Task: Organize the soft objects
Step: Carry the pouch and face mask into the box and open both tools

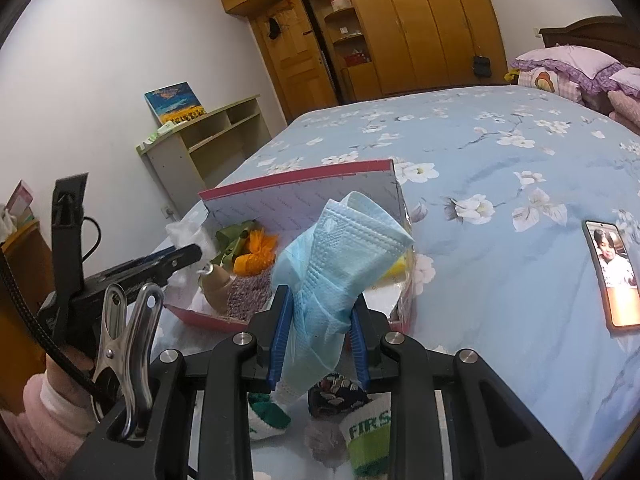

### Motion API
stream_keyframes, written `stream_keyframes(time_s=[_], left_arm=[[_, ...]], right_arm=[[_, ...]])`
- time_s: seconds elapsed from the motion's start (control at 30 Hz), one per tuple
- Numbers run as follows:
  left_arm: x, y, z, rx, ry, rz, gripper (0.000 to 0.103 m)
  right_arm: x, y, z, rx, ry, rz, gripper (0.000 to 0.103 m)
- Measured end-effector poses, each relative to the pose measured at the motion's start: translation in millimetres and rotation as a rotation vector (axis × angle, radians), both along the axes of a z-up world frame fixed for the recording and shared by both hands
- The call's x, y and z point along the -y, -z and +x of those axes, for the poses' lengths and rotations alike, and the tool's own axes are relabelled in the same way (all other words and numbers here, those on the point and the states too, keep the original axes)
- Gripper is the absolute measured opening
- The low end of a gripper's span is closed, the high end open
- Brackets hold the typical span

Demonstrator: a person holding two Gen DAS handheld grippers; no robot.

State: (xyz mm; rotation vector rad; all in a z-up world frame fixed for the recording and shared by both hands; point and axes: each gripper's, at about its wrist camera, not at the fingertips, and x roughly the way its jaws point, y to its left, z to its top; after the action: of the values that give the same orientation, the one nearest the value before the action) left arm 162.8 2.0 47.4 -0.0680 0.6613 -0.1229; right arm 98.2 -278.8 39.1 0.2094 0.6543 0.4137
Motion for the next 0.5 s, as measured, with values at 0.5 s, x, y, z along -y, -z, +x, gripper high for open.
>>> stream_keyframes(time_s=[0.5], left_arm=[[5,16,53,-0.042,0.002,0.039,0.030]], right_arm=[[4,10,13,-0.030,0.010,0.012,0.028]])
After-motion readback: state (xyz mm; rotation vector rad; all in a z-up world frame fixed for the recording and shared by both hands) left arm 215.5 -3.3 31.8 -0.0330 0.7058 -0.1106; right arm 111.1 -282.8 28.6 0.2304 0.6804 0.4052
